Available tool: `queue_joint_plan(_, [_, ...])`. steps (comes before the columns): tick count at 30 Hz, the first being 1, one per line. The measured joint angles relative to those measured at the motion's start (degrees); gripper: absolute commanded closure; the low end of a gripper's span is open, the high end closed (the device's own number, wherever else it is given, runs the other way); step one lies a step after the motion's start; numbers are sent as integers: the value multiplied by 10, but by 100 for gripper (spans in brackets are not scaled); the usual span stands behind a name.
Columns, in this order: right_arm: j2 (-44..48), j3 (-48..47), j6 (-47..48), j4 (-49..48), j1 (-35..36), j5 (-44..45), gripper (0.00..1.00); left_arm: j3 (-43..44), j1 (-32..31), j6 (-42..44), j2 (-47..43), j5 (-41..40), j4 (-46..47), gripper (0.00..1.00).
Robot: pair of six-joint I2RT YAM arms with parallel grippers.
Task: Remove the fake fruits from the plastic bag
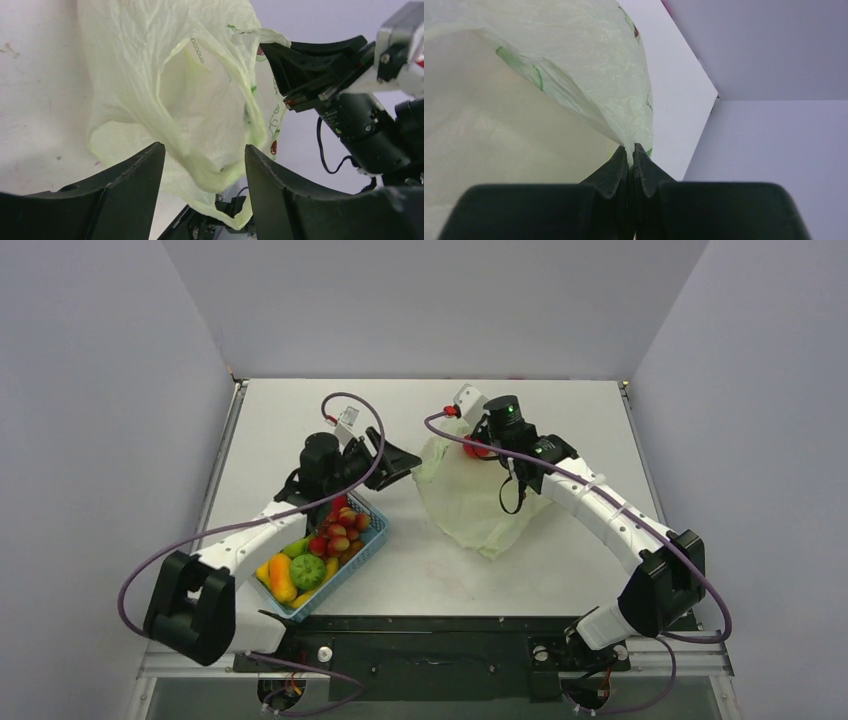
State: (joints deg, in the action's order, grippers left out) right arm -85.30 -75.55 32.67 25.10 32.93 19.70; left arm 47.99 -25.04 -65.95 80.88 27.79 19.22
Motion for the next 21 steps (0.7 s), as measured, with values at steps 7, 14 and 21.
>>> queue_joint_plan(7, [0,-11,-70,54,-3,-47,100,-80,-44,114,-191,-106,-81,31])
queue_joint_plan(14, [-7,-37,-120,89,-9,-71,100,-98,-270,218,-258,-308,-96,20])
queue_joint_plan(21, [-20,-57,-153,103,-15,-103,100,-88,-370,306,-123,-481,-53,20])
